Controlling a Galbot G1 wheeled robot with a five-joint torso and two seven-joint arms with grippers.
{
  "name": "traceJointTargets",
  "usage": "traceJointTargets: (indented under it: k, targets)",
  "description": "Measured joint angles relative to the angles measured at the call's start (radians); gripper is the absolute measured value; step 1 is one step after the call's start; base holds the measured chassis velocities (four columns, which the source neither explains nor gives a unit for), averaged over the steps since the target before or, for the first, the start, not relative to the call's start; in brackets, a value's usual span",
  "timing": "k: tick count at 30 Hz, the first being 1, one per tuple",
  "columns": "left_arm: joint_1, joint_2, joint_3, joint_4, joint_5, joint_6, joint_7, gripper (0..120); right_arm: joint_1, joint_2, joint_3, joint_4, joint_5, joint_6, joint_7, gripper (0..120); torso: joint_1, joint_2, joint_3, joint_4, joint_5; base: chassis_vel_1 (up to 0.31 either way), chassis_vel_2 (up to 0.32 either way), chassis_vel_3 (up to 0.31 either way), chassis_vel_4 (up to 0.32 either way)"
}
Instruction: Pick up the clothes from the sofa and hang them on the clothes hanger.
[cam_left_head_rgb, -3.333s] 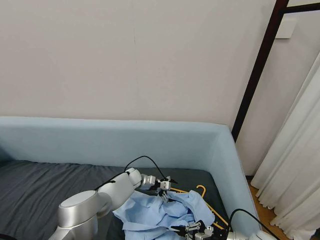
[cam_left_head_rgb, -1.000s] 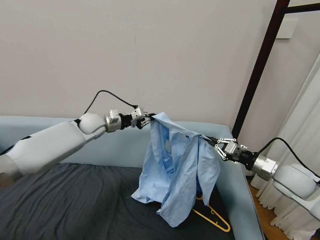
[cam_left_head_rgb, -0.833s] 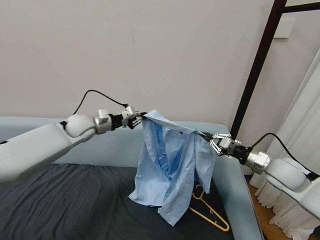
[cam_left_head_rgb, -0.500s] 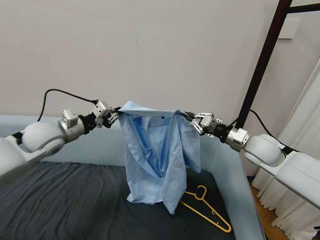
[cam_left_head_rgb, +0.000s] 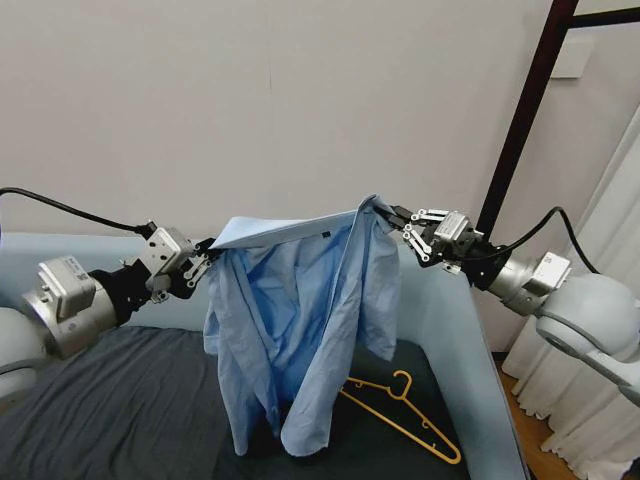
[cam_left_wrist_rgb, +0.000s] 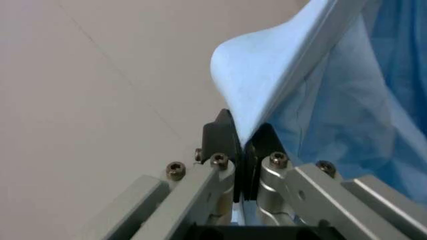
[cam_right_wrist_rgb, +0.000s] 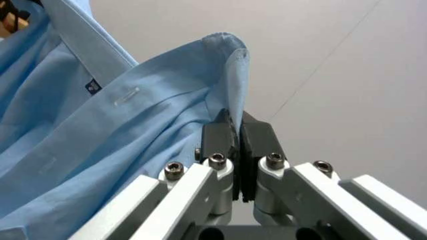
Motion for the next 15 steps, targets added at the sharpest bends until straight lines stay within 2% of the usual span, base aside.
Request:
traceJointTargets:
  k: [3, 6, 7, 8, 9, 13, 15]
  targets:
    - [-0.002, 0.006, 0.010, -0.018, -0.008, 0.043, -0.032, 0, -0.109, -0.019, 0.060, 0.017, 0.014, -0.001, -0.006, 0, 0.000, 0.000, 0.000, 0.0000, 0.0003, 0.000, 0.000, 0.000, 0.000]
    - [0.045, 0.001, 0.032, -0.018, 0.007, 0.060, -0.059, 0, -0.201, 0.012, 0.071, 0.013, -0.026, 0.005, -0.003, 0, 0.000, 0.000, 0.000, 0.0000, 0.0008, 0.000, 0.000, 0.000, 0.000]
    - [0.068, -0.005, 0.034, -0.013, 0.008, 0.063, -0.070, 0, -0.210, 0.030, 0.054, 0.007, -0.038, 0.005, 0.003, 0, 0.000, 0.000, 0.000, -0.0001, -0.0001, 0.000, 0.000, 0.000, 0.000]
    - [0.108, -0.017, 0.033, 0.002, 0.010, 0.066, -0.084, 0, -0.209, 0.064, 0.010, -0.010, -0.053, 0.003, 0.012, 0, 0.000, 0.000, 0.000, 0.0001, 0.0006, 0.000, 0.000, 0.000, 0.000]
    - [0.108, -0.017, 0.033, 0.002, 0.010, 0.066, -0.084, 0, -0.209, 0.064, 0.010, -0.010, -0.053, 0.003, 0.012, 0, 0.000, 0.000, 0.000, 0.0001, 0.0006, 0.000, 0.000, 0.000, 0.000]
    - [0.282, -0.099, 0.002, 0.094, 0.027, 0.070, -0.129, 0, -0.113, 0.184, -0.174, -0.099, -0.087, 0.003, 0.031, 0, 0.000, 0.000, 0.000, 0.0005, -0.0003, 0.000, 0.000, 0.000, 0.000]
    - [0.321, -0.122, -0.002, 0.120, 0.037, 0.068, -0.134, 0, -0.090, 0.210, -0.212, -0.128, -0.096, 0.011, 0.034, 0, 0.000, 0.000, 0.000, 0.0006, -0.0001, 0.000, 0.000, 0.000, 0.000]
